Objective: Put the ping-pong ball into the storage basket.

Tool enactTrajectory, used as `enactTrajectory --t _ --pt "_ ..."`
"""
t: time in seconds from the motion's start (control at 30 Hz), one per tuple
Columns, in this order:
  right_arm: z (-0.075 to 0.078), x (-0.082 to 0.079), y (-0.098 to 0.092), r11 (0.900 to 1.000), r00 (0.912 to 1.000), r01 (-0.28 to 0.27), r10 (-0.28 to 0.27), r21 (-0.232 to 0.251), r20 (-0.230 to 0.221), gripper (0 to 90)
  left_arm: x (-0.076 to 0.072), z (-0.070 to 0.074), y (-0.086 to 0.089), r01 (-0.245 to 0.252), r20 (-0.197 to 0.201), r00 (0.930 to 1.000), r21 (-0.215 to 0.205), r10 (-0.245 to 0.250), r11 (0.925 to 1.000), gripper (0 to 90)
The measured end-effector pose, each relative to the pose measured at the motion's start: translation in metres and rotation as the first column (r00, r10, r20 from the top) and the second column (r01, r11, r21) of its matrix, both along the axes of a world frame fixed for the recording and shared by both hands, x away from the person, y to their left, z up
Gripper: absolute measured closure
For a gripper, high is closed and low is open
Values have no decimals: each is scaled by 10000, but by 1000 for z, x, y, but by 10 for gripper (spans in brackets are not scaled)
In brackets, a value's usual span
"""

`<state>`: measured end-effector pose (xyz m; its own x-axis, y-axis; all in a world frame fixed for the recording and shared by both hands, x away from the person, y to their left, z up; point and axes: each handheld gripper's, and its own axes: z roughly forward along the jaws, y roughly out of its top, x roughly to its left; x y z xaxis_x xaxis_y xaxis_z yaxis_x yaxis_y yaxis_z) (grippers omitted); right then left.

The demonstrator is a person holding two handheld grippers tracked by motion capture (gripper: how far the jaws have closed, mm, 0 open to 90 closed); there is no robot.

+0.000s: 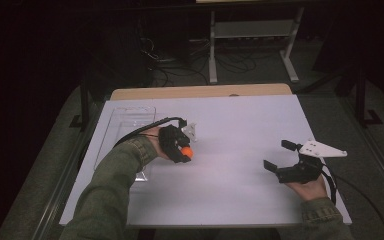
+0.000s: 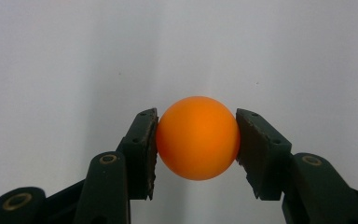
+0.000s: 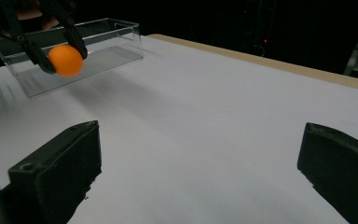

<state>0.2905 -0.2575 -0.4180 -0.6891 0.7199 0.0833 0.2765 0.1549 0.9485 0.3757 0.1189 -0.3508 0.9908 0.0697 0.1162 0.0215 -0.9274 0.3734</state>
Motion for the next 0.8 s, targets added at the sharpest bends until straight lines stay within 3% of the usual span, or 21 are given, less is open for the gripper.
enactTrajectory --t 0.43,0.8 --pt "0 0 0 10000 10000 17 -17 -6 13 0 -4 29 4 -8 346 9994 -318 19 9995 506" --pt "0 0 0 10000 10000 6 -6 -27 27 0 -3 49 9 -61 534 9985 -284 76 9996 506"
